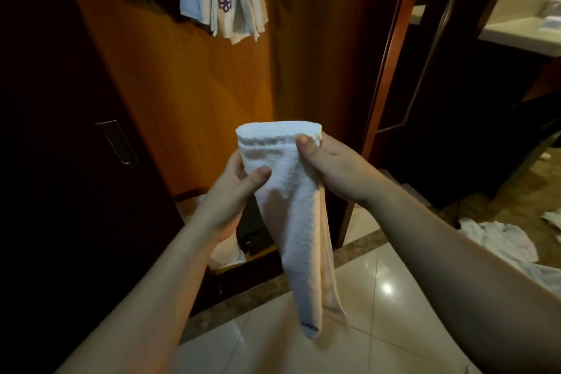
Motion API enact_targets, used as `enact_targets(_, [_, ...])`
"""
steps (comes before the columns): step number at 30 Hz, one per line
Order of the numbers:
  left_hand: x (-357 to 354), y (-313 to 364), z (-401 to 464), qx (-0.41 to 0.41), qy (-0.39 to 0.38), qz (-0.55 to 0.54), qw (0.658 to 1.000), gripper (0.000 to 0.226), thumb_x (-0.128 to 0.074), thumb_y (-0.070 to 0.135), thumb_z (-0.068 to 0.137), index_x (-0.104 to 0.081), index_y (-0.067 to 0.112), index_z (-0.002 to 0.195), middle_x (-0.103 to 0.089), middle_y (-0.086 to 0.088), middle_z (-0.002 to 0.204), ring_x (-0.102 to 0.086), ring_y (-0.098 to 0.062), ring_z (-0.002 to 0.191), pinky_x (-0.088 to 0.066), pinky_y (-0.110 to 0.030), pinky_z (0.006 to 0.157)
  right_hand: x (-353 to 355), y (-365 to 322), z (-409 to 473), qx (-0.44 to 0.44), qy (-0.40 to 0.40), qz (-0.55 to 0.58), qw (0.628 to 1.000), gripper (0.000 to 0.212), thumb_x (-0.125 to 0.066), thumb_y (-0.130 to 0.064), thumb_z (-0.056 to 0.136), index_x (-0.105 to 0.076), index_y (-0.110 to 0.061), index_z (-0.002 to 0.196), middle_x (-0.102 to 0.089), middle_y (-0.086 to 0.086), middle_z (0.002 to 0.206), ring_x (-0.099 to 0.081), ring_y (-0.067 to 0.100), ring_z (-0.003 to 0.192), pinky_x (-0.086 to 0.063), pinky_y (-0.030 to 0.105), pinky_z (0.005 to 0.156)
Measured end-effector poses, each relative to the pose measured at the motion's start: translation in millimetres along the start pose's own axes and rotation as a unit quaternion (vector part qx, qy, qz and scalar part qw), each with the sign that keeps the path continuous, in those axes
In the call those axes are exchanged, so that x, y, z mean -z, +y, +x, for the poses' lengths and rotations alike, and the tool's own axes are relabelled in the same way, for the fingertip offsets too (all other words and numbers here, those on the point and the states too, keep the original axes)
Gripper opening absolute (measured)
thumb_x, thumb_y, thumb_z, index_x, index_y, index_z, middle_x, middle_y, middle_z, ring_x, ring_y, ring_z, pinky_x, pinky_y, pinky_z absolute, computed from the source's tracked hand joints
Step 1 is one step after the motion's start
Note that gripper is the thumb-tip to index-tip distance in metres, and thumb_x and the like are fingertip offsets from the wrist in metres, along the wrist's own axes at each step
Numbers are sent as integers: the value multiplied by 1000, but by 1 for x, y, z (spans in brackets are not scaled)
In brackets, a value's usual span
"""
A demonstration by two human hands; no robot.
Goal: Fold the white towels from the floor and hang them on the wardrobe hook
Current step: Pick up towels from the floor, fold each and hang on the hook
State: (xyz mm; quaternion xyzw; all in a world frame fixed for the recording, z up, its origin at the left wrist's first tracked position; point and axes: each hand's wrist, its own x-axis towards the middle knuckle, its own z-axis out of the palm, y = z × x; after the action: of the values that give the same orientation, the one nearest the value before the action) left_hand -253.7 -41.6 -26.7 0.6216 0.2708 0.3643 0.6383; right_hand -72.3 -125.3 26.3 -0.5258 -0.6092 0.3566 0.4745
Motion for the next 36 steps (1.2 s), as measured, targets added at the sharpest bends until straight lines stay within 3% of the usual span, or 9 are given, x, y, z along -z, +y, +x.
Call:
enact_targets(2, [2,3,8,21,-55,23,998,69,-87,67,55,-69,45,118,-68,13,128,-62,-6,121,-45,-34,99,9,-10,7,24,-10,-20,999,30,-38,-47,103,-60,-36,119,-71,-5,117,-67,9,111,-53,30,97])
enact_targets(7, [-18,17,16,29,-96,7,995,34,-82,51,70,-79,37,101,-74,8,117,-67,-9,112,-46,-37,98,33,-25,19,23,-6,69,997,29,-45,-62,97,-71,-50,103,-75,-12,110,-72,11,104,-57,21,81])
enact_targets(10, [-37,33,23,27,-82,-44,995,18,-77,34,77,-82,27,92,-78,-1,103,-74,-17,97,-55,-30,78,49,-11,25,-40,26,249,967,68,-49,-82,81,-74,-31,118,-72,9,123,-67,27,118,-57,40,92])
enact_targets(15, [-59,64,39,79,-74,-110,988,30,-77,32,80,-77,13,103,-76,-10,107,-74,-28,99,-61,-36,72,53,65,21,-163,165,360,904,53,-54,-61,90,-84,-19,81,-78,5,84,-76,20,83,-59,30,68])
enact_targets(17, [-59,75,45,101,-67,-121,985,45,-79,32,78,-67,13,117,-75,-9,111,-73,-29,102,-61,-41,73,38,97,9,-267,155,362,880,52,-62,-61,86,-80,-13,98,-76,12,87,-73,28,85,-56,37,70])
enact_targets(22, [-48,97,60,103,27,-92,990,56,-81,30,76,-59,14,125,-77,-8,103,-75,-28,92,-61,-46,70,14,113,0,-224,29,390,893,72,-35,-77,92,-65,-27,133,-64,9,136,-61,26,126,-47,46,102])
enact_targets(25, [-39,108,67,104,81,-92,987,43,-79,26,80,-62,16,118,-78,-6,95,-76,-27,84,-62,-47,68,8,118,-9,-185,-4,390,902,90,-35,-85,83,-60,-19,140,-59,9,143,-52,25,136,-33,46,114])
enact_targets(30, [-29,118,75,104,134,-118,978,30,-76,19,85,-64,15,112,-78,-8,90,-76,-28,79,-61,-50,68,-12,117,-18,-109,101,249,957,79,-78,-66,69,-49,-35,135,-68,-6,128,-64,14,120,-54,31,90])
enact_targets(36, [-26,119,83,105,155,-132,973,39,-79,18,83,-62,14,118,-78,-10,92,-76,-31,79,-60,-56,70,-18,112,-18,-69,146,158,974,45,-76,-32,88,-43,-39,118,-62,-1,124,-70,9,105,-61,30,80])
